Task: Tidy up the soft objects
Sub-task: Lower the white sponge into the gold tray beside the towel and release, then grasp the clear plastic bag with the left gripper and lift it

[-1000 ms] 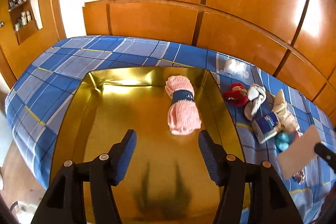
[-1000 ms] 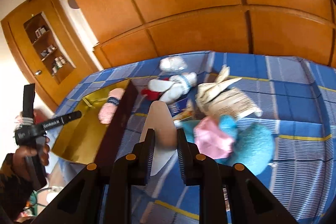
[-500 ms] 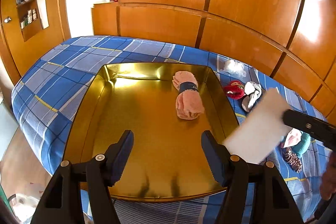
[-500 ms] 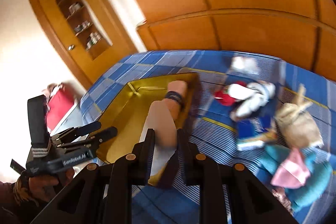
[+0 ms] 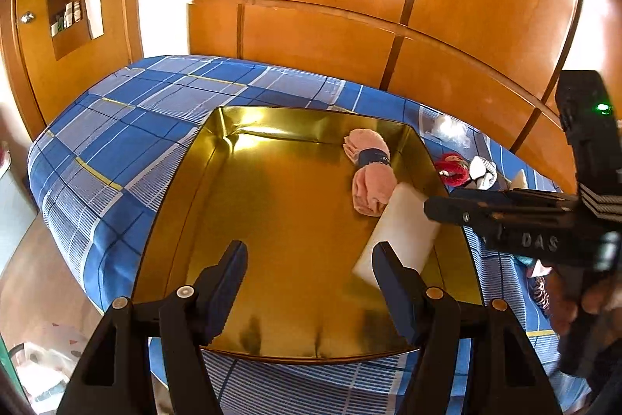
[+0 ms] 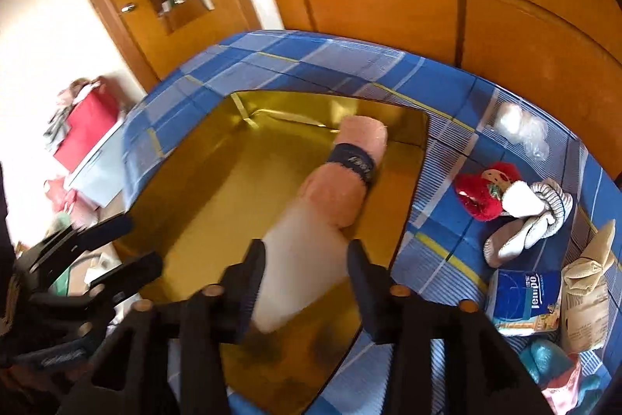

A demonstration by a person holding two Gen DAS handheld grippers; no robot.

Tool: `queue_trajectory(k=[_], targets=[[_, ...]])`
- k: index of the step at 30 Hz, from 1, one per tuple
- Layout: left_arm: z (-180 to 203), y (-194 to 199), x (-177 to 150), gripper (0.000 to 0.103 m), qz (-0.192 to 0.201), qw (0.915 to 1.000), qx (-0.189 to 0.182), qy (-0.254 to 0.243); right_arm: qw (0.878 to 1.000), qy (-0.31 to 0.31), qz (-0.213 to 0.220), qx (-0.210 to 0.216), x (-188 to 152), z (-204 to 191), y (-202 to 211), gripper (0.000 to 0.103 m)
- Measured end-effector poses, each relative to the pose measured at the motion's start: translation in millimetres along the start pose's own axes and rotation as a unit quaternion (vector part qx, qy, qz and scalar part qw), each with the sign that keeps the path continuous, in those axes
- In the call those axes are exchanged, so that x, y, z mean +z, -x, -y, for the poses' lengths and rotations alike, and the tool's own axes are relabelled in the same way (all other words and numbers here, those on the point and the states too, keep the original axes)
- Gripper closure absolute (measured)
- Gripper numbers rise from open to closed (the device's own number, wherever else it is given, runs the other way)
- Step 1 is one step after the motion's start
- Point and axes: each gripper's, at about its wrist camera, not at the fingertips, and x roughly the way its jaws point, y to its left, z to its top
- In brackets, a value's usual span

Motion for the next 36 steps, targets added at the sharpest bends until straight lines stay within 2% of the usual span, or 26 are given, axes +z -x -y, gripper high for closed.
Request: queue_trajectory(k=[3, 11, 27, 36], targets=[[-2.4, 1.4, 0.2, 0.036, 0.004, 1.0, 0.004, 0.001, 0.999, -0.028, 0.021, -0.003, 0.2, 9.8, 6.1, 0.05], [2.5, -0.3, 1.9, 0.036, 0.005, 0.9999, 0.008, -0.008, 0.997, -0.044, 0.056, -0.029, -26.6, 20.5, 43.3, 0.049], [44.3, 5.1, 7.6, 0.035, 0.012, 0.9977, 0.002, -0.066, 0.986, -0.071, 0.093, -0.121, -87.5, 66.9, 102.9, 0.049], [78.1, 0.1, 14.5, 0.035, 0.01, 0.9939, -0.003, -0.109, 0.974, -0.119, 0.122, -0.147, -109.9, 108.5, 126.7, 0.044]])
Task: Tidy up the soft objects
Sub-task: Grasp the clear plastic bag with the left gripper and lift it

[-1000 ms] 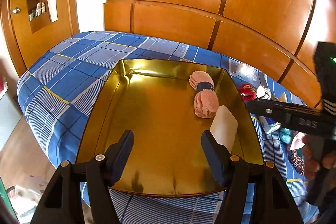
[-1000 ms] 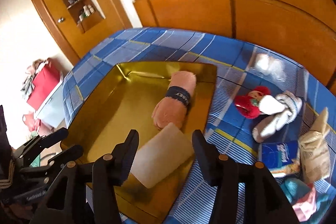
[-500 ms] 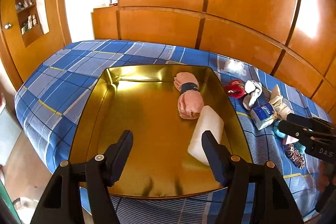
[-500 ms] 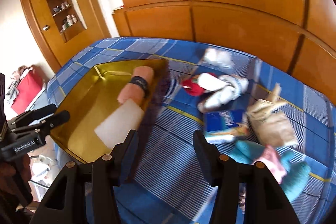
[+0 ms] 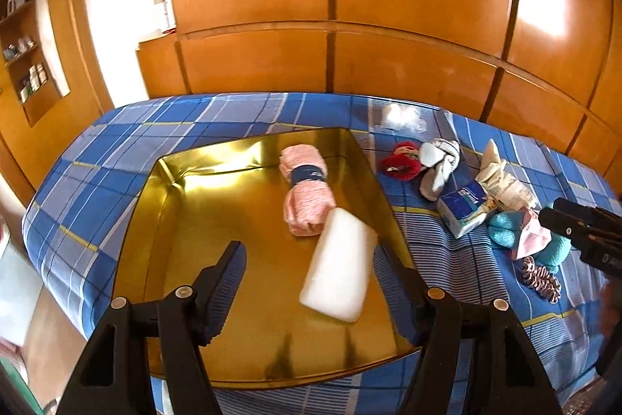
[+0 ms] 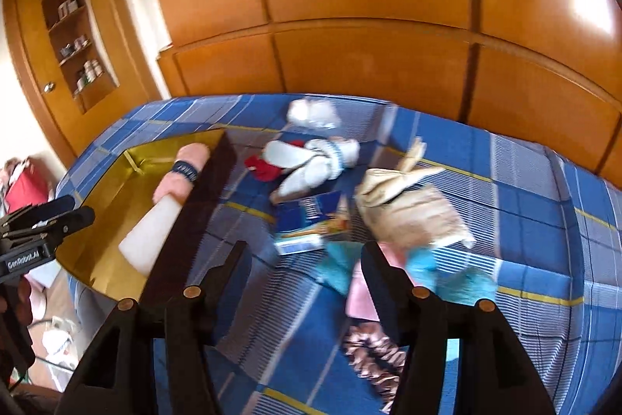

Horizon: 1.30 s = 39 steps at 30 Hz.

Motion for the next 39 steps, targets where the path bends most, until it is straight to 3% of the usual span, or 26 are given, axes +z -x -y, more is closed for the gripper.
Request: queue_trajectory(k=[9, 18, 25, 29, 39], targets=[[38.5, -11.7, 14.6, 0.035, -0.009, 0.999, -0.011, -0.042, 0.998, -0.046, 0.031, -0.028, -2.3, 35.8, 7.4, 0.044], [71.4, -42.0, 63.5, 0.035, -0.013, 0.9971, -0.031, -0.068, 0.996, -0.074, 0.049, -0.022, 0.3, 47.1, 16.3, 0.043], [93.3, -90.0, 107.0, 0.031, -0.062, 0.9949, -0.065, -0.047, 0.995, -0.086, 0.058, -0.015, 2.2, 48.5, 22.5, 0.043], [105.8, -122.7, 127.7, 0.013, -0.07, 0.9951, -0.058, -0.039, 0.994, -0.097, 0.06, -0.007, 2.9, 50.5, 25.2, 0.043], [129.7, -199.9, 166.9, 0.012, -0.077, 0.996, -0.018, -0.042, 0.991, -0.121, 0.055, -0.007, 4.1, 61.7, 22.0, 0.041]])
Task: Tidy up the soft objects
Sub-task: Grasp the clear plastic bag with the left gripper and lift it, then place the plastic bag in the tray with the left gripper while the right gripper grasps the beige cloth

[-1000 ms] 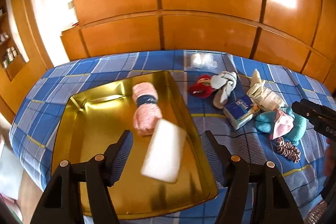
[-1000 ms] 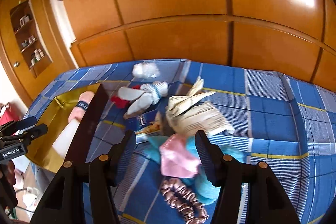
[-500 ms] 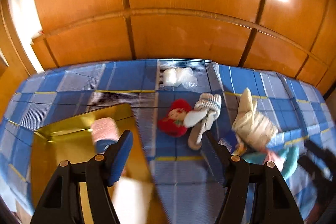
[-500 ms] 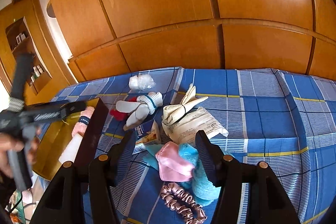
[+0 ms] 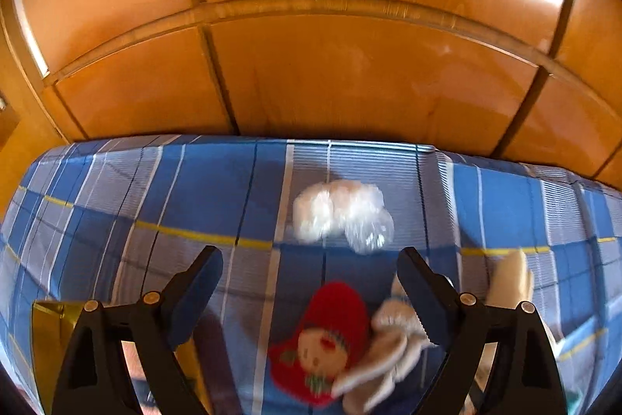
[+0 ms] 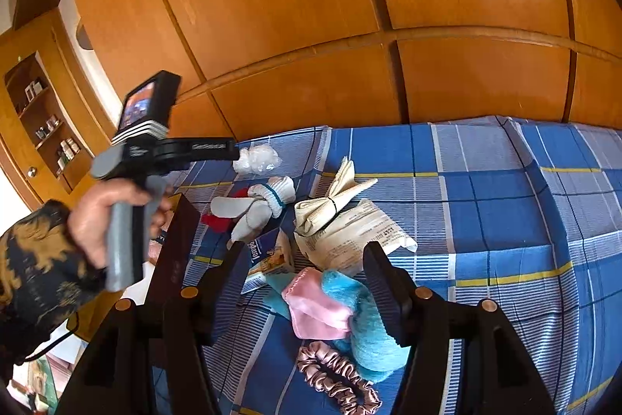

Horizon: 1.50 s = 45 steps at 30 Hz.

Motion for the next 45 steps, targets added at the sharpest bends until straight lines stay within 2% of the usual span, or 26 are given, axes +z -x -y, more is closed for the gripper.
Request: queue_trajectory(k=[10, 12, 13, 14, 16, 19, 24, 31, 37, 45], targets=[[15.8, -64.7, 27.5, 0.011, -0.026, 0.9994, 0.014, -0.02, 0.999, -0.03, -0.014, 0.01, 0.4, 9.9, -7.0, 0.039], [16.8, -73.6, 28.4, 0.024, -0.03, 0.9991, 0.015, -0.025, 0.999, -0.033, -0.019, 0.016, -0.4, 9.4, -9.3, 0.039], [16.5, -78.2, 28.2, 0.05, -0.031, 0.9989, 0.019, -0.028, 0.999, -0.032, -0.021, 0.017, -0.9, 8.6, -10.1, 0.039], [15.3, -82.9, 27.5, 0.057, -0.036, 0.9989, 0.011, -0.028, 0.999, -0.03, -0.021, 0.016, -1.3, 7.4, -10.4, 0.039], [13.9, -90.1, 25.5, 0.062, -0.053, 0.9981, 0.005, -0.029, 1.0, -0.025, -0.014, 0.011, -1.8, 5.5, -8.2, 0.039], [6.6, -76.6, 22.5, 0.063, -0.034, 0.9993, -0.012, -0.013, 1.0, -0.02, 0.001, 0.004, -0.8, 5.4, -3.1, 0.039], [0.8, -28.8, 12.9, 0.063, 0.007, 0.9994, -0.034, -0.005, 0.999, -0.035, -0.002, -0.002, -0.3, 11.7, -3.9, 0.039], [-1.5, 54.9, -33.9, 0.063, 0.05, 0.9963, -0.063, -0.028, 0.999, -0.049, -0.008, -0.013, -1.4, 18.3, -5.0, 0.039], [-23.6, 100.4, -83.3, 0.063, 0.057, 0.9955, -0.075, -0.015, 0.999, -0.038, -0.018, -0.006, -5.7, 12.2, -9.7, 0.039], [-71.7, 134.9, -151.1, 0.063, 0.052, 0.9967, -0.059, 0.024, 0.999, 0.002, -0.039, 0.016, -16.4, -8.5, -20.7, 0.044]])
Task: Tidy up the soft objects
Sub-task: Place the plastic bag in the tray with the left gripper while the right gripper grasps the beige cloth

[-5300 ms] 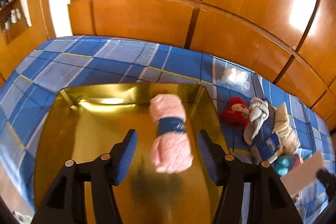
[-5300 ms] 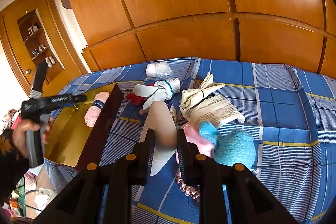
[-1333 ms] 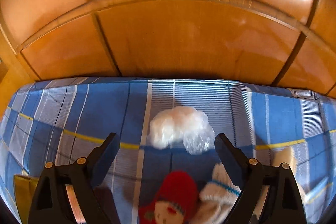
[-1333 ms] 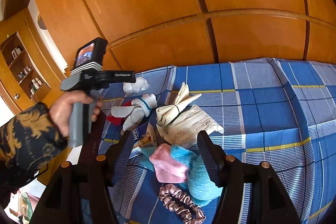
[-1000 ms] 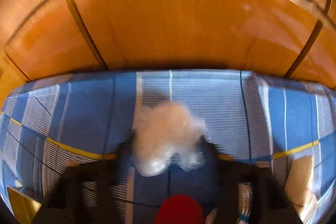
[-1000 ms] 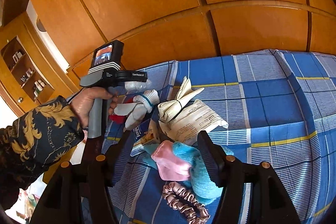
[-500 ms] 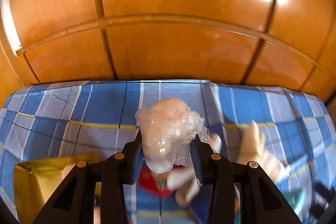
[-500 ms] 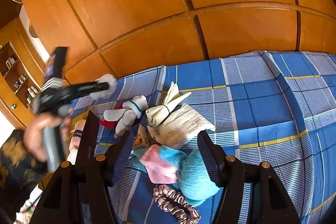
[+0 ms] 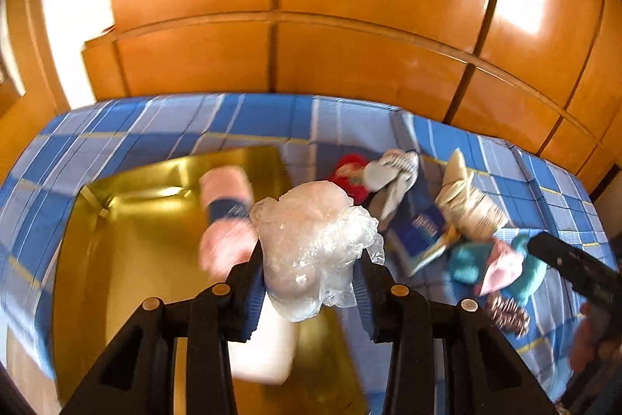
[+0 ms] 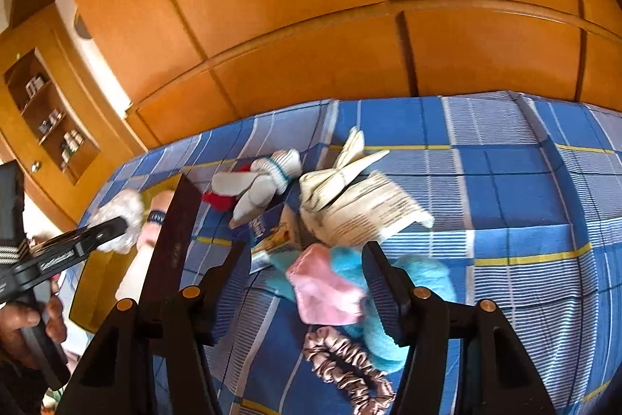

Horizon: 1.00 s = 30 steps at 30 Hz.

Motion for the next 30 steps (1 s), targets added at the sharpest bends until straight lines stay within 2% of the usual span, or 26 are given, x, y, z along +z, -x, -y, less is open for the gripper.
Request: queue_trajectory(k=[2, 6, 11, 17, 20, 24, 27, 30], targets=[[-12.6, 8.9, -12.4, 0.063, 0.0, 0.9999, 0.006, 0.012, 1.0, 0.004, -0.009, 0.002, -2.4, -2.4, -4.3, 0.048], [-35.4, 19.9, -30.0, 0.063, 0.0, 0.9992, 0.013, 0.038, 1.0, -0.011, -0.018, 0.002, -0.7, -0.7, -7.5, 0.048], [-59.3, 31.0, -46.5, 0.063, 0.007, 0.9975, 0.014, 0.069, 0.999, -0.03, -0.023, 0.0, 20.1, -1.4, -15.6, 0.05], [-74.9, 39.7, -58.7, 0.063, 0.015, 0.9959, 0.012, 0.088, 0.996, -0.077, -0.053, -0.002, 57.8, 7.5, -57.8, 0.05], [-84.2, 43.9, -64.5, 0.063, 0.018, 0.9951, 0.012, 0.097, 0.991, -0.103, -0.081, -0.018, 68.2, 16.1, -89.7, 0.05], [-97.0, 47.1, -71.2, 0.063, 0.016, 0.9939, 0.019, 0.108, 0.985, -0.129, -0.106, -0.042, 71.6, 27.8, -123.0, 0.058], [-104.8, 47.8, -76.1, 0.063, 0.014, 0.9931, 0.027, 0.113, 0.983, -0.143, -0.109, -0.034, 74.6, 31.5, -136.0, 0.064], [-109.4, 48.5, -79.3, 0.063, 0.014, 0.9922, 0.032, 0.119, 0.986, -0.118, -0.109, -0.046, 77.3, 23.2, -138.2, 0.075]])
